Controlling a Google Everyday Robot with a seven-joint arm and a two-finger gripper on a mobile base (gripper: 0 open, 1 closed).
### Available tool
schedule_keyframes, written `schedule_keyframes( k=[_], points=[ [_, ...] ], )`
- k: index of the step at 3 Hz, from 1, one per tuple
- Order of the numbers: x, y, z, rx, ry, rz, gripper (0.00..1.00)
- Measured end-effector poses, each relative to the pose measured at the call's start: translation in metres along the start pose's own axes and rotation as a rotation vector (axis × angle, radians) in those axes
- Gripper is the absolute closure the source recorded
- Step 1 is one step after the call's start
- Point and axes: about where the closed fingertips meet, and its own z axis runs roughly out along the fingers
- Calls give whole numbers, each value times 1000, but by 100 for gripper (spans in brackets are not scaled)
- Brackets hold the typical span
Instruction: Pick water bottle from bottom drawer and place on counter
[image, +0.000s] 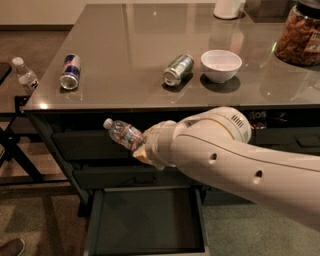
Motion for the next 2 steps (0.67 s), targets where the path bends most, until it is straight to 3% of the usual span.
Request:
schedule_keyframes(
  k=[1,2],
  points=[
    [0,0,0,0,0,0,100],
    [-26,-19,-9,26,-29,-10,100]
  ],
)
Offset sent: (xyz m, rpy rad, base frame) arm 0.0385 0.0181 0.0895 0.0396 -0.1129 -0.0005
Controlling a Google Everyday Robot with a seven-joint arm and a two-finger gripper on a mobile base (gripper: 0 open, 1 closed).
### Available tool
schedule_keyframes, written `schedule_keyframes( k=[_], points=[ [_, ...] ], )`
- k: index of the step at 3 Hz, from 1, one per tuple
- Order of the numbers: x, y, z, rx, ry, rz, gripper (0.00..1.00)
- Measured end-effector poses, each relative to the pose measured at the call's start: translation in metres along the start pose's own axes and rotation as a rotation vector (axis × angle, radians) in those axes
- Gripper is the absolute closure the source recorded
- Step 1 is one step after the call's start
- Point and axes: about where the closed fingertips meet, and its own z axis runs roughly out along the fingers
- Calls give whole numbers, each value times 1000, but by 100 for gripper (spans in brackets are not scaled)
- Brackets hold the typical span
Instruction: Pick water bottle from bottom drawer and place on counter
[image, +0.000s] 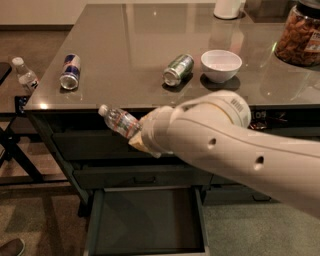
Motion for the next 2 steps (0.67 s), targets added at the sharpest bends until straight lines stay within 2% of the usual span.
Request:
schedule_keyframes(
  k=[1,2],
  points=[
    [-41,-24,-12,29,-45,-34,100],
    [-48,-27,-13,33,-55,-33,100]
  ],
)
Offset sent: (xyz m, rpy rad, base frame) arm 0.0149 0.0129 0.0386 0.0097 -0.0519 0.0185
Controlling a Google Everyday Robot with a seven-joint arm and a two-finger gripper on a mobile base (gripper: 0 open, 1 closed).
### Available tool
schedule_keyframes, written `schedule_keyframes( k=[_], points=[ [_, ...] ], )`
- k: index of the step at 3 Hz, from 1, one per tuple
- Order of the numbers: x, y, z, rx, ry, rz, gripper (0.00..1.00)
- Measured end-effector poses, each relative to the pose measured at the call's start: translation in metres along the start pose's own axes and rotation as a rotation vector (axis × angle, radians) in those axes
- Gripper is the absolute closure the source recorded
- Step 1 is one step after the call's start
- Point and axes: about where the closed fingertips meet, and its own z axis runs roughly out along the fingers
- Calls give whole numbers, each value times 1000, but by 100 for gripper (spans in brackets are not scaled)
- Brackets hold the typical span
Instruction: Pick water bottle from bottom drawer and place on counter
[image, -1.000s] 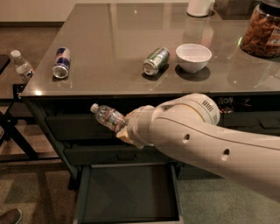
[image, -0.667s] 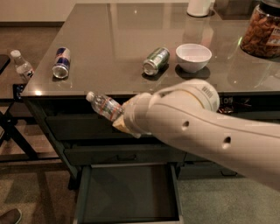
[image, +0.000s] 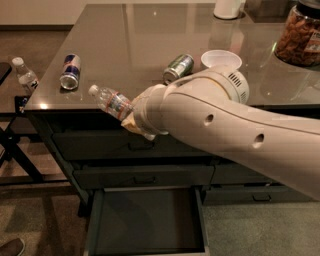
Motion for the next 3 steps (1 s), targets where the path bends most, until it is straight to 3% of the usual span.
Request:
schedule_keyframes(
  k=[1,2,3],
  points=[
    [2,-6,2,-3,3,20,100],
    [-14,-32,14,-32,-15,51,100],
    [-43,-74,23,-40,-38,49,100]
  ],
)
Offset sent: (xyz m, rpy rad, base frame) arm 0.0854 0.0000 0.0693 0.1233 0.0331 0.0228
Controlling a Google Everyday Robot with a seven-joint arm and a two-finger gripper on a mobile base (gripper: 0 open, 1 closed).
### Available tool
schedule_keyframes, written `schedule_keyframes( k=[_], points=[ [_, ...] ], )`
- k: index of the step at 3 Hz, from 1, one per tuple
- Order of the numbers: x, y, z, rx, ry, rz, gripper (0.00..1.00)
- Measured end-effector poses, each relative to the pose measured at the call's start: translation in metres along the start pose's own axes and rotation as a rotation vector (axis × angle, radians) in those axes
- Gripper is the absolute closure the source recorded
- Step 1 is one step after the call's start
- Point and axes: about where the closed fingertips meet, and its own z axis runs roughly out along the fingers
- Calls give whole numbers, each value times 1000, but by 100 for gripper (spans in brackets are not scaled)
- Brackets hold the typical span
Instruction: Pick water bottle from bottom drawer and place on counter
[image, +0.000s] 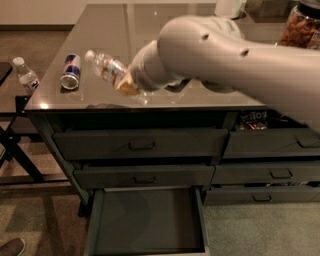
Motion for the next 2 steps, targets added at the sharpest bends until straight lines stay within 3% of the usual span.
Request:
schedule_keyframes(
  k=[1,2],
  points=[
    [-18,-14,-8,23,-32,-6,100],
    [-15,-15,-5,14,-30,1,100]
  ],
)
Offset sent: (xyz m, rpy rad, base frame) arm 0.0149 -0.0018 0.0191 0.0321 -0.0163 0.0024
